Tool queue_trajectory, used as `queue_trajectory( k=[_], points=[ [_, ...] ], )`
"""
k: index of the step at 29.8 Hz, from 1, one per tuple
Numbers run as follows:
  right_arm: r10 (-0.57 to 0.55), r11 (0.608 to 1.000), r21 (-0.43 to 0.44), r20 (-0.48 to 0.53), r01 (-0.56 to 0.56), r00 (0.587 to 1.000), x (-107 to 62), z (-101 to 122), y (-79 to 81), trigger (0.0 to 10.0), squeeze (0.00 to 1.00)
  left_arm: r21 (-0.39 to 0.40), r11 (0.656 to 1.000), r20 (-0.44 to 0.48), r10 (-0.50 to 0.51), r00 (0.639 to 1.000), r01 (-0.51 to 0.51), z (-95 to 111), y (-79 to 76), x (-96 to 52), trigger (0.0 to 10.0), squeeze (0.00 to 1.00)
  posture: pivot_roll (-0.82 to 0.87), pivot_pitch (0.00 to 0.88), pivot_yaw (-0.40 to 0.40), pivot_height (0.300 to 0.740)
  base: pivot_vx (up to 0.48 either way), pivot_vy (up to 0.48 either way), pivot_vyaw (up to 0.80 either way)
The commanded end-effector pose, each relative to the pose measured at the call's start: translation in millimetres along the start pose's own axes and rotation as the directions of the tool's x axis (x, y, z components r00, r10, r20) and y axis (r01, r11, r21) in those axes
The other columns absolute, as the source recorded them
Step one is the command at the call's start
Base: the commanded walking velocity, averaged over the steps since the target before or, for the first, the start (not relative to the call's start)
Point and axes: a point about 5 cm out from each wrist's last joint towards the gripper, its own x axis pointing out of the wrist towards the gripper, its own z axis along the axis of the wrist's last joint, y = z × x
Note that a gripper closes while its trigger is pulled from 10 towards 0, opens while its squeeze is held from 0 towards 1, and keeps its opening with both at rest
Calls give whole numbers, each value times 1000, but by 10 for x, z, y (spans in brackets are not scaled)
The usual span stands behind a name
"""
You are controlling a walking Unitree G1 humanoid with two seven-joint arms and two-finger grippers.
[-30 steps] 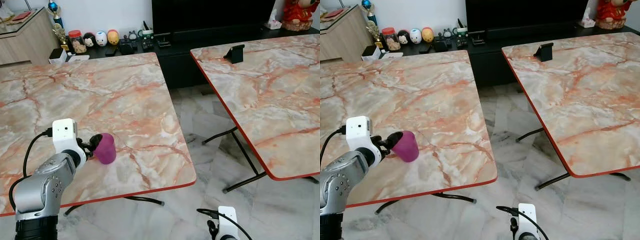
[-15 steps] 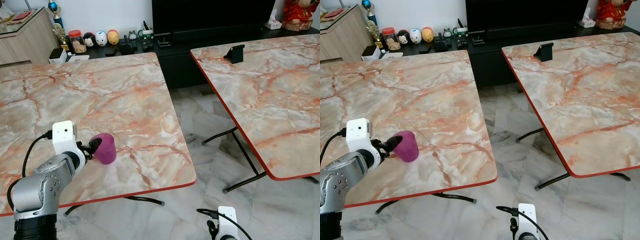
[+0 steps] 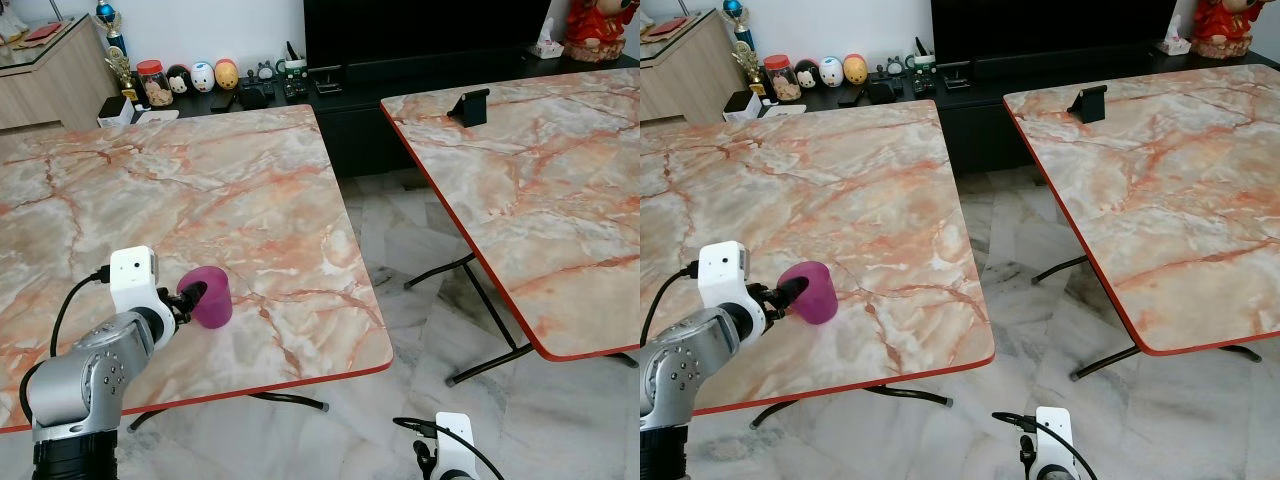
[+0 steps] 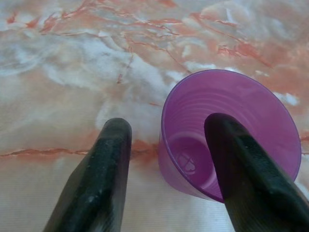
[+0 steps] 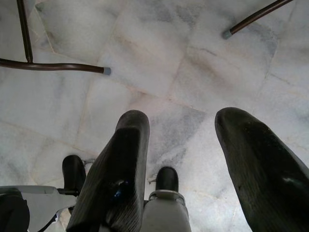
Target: Setting the table
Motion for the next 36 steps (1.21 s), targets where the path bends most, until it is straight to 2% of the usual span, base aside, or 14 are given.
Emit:
queue_trajectory(
  k=[1,4,6,9,10,36],
  points=[
    [3,1000,10,4,-4,1000,8,29,22,10000,0,-1,1000,-15,-3,1000,3,-17,-1,-11,1922,0,-18,0,67,740,0,0,0],
    [3,1000,10,3,-3,1000,8,29,20,10000,0,-2,1000,-13,-4,1000,4,-14,-3,-11,1608,0,-19,0,67,740,0,0,0],
    [3,1000,11,3,-3,1000,8,28,20,10000,0,-2,1000,-11,-3,1000,3,-6,-4,-13,1059,0,-19,0,67,740,0,0,0],
    [3,1000,10,3,-3,1000,8,28,19,10000,0,-2,1000,-10,-2,1000,2,-2,-5,-14,1059,0,-18,0,66,740,0,0,0],
    [4,1000,9,3,-4,1000,8,27,18,10000,0,-2,1000,-7,-3,1000,3,9,-9,-17,0,0,-17,0,66,740,0,0,0],
    [8,1000,2,3,-8,1000,10,34,14,10000,0,16,999,30,-44,999,44,68,-125,-38,0,0,-19,0,62,740,0,0,0]
  ],
)
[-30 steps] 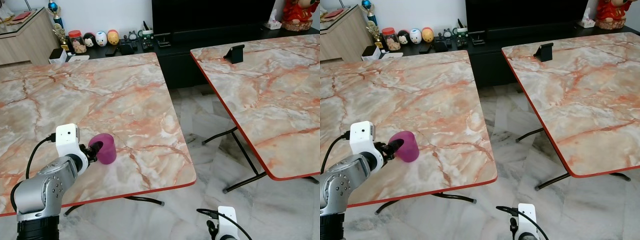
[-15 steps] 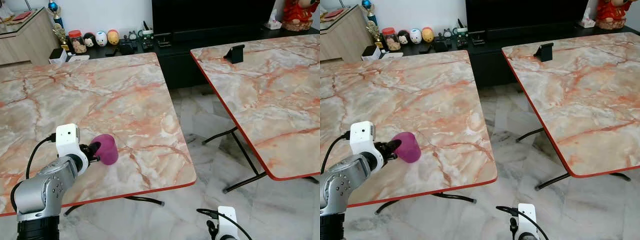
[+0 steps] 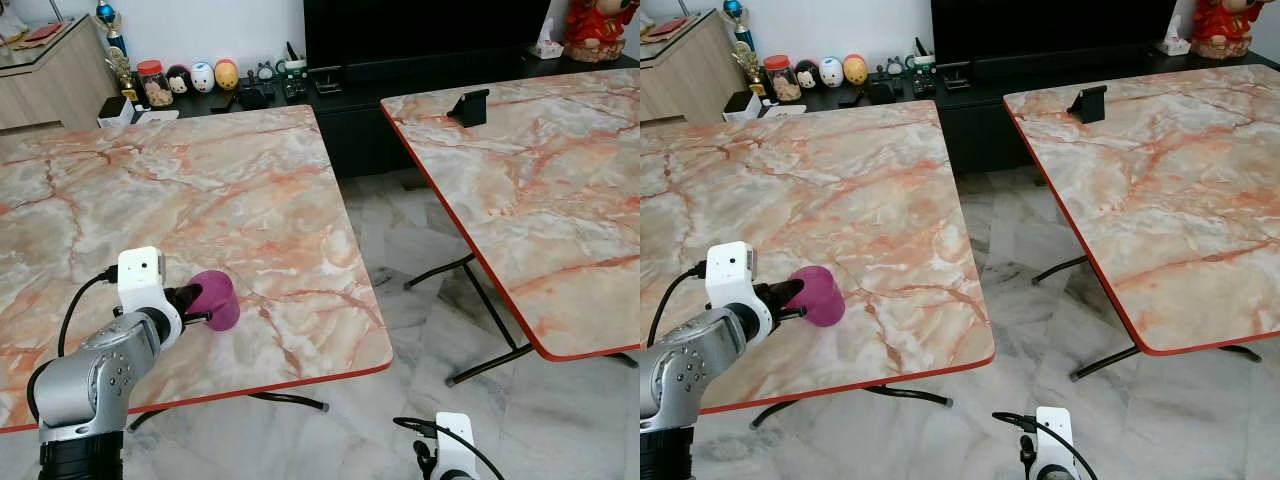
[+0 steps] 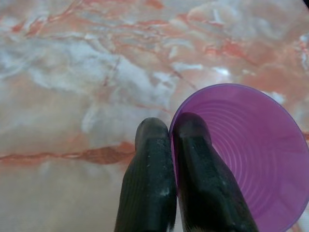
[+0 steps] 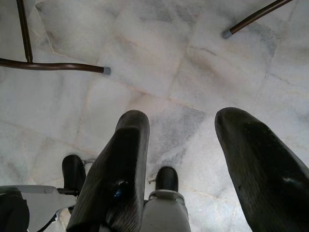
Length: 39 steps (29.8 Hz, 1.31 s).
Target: Setting the table
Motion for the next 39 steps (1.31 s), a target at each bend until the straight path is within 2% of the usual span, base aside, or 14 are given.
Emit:
queue_trajectory(
  k=[1,4,8,9,11,12,13,18,21,24,29,39],
  points=[
    [7,1000,2,3,-7,1000,10,35,17,10000,0,3,1000,20,-16,1000,16,58,-33,-25,0,0,-19,0,61,740,0,0,0],
    [7,1000,2,3,-7,1000,10,35,16,10000,0,3,1000,27,-17,1000,17,63,-41,-26,0,0,-21,0,62,740,0,0,0],
    [6,1000,2,4,-6,1000,9,33,13,10000,0,-2,1000,79,-18,997,19,102,-66,-35,0,0,-25,0,61,740,0,0,0],
    [6,1000,1,4,-6,1000,9,32,10,10000,0,3,999,164,-52,985,53,200,-115,-54,0,0,-27,0,59,740,0,0,0],
    [6,1000,0,3,-6,1000,8,30,8,10000,0,17,997,247,-75,966,74,298,-165,-82,0,0,-28,0,59,740,0,0,0],
    [6,1000,0,3,-6,1000,8,28,7,10000,0,24,997,292,-72,954,68,346,-183,-98,5725,0,-29,0,58,740,0,0,0],
    [7,1000,0,2,-7,1000,7,24,6,10000,0,22,998,368,-58,928,54,410,-215,-127,10000,0,-34,0,61,740,0,0,0],
    [8,1000,-3,-4,-8,1000,4,10,-1,10000,0,42,999,434,-48,900,33,388,-326,-150,10000,0,-41,0,56,740,0,0,0],
    [17,1000,-3,-16,-17,1000,3,-5,-2,10000,0,3,999,475,-44,879,48,389,-431,-145,10000,0,-44,0,53,740,0,0,0],
    [21,1000,-5,-19,-21,1000,2,-10,-3,10000,0,44,998,497,-56,866,39,417,-474,-144,10000,0,-45,0,52,740,0,0,0],
    [25,1000,-6,-22,-26,999,6,-2,-2,10000,0,56,998,531,-43,846,15,447,-460,-127,10000,0,-42,0,49,740,0,-179,0],
    [26,1000,-4,-24,-26,999,9,9,-2,10000,0,53,999,544,-25,839,-5,441,-444,-125,10000,0,-37,0,45,740,0,-357,0]
  ],
)
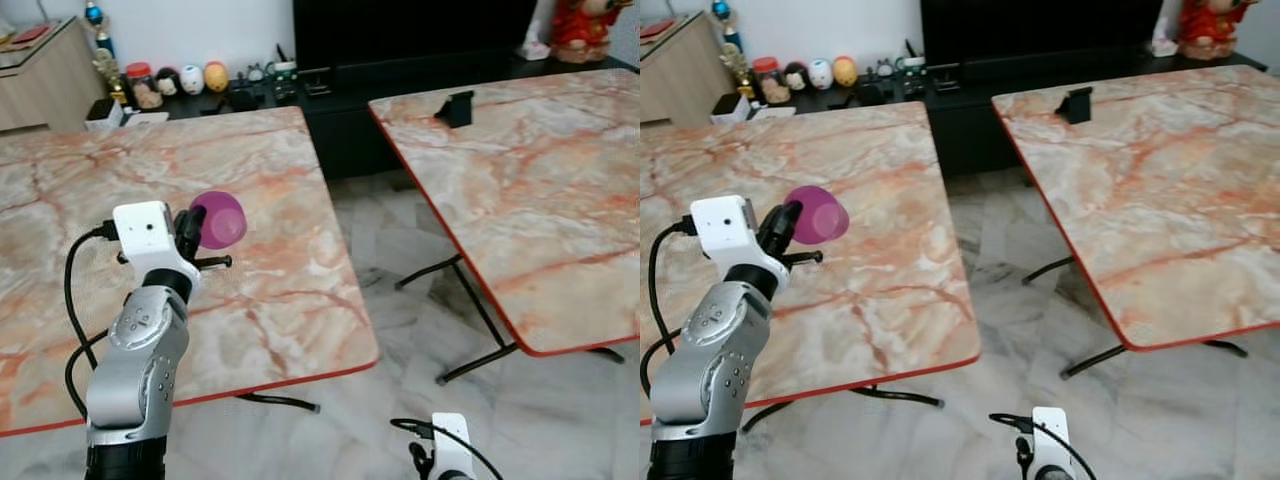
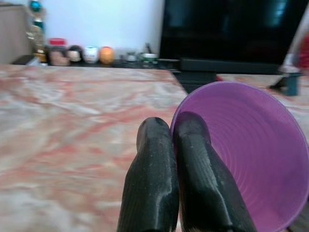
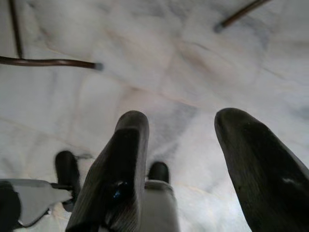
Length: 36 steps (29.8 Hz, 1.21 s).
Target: Setting the table
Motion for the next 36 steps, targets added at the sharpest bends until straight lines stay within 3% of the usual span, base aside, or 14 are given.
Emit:
queue_trajectory(
  k=[1,27,36],
  points=[
    [7,1000,4,1,-7,1000,9,31,28,10000,0,33,999,27,22,999,-23,51,43,9,10000,0,-36,0,45,740,0,-360,0],
    [15,999,-31,17,-15,1000,12,62,17,10000,0,42,997,40,69,997,-71,46,127,18,10000,0,-35,0,40,740,0,-352,0],
    [19,999,-38,20,-18,1000,13,68,14,10000,0,40,997,43,68,997,-69,37,111,17,10000,0,-37,0,40,740,0,-336,407]
  ],
)
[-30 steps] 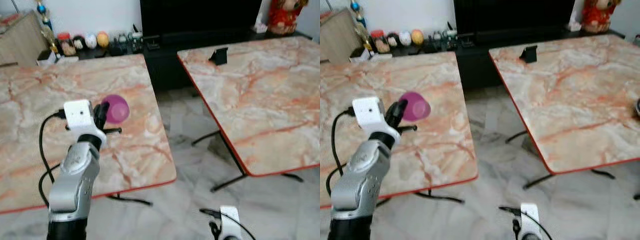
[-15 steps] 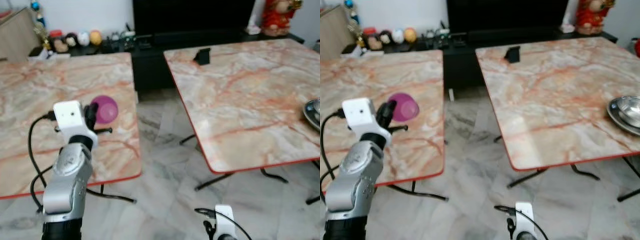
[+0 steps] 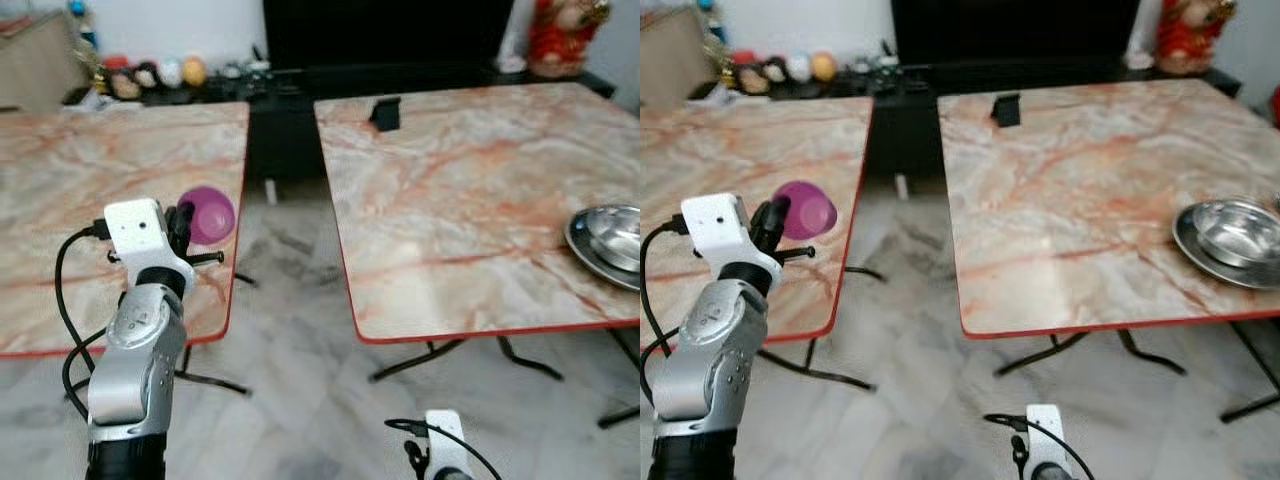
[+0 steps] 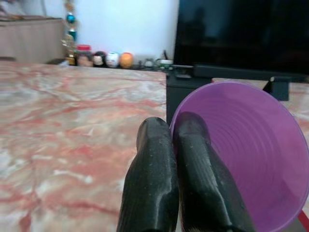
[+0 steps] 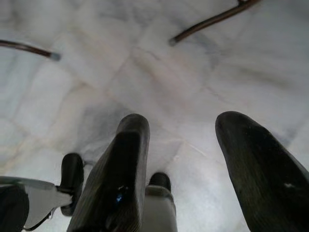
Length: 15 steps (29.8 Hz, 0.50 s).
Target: Setting the table
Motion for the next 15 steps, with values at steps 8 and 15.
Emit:
queue_trajectory(
  k=[8,15],
  points=[
    [-16,1000,5,3,16,1000,0,10,-48,10000,0,8,1000,17,-4,1000,4,24,-16,-3,10000,0,-37,0,39,740,0,-335,0],
    [-12,1000,-2,1,12,1000,0,9,-45,10000,0,9,1000,16,-2,1000,2,19,-9,-2,10000,0,-38,0,40,740,0,-335,0]
  ],
)
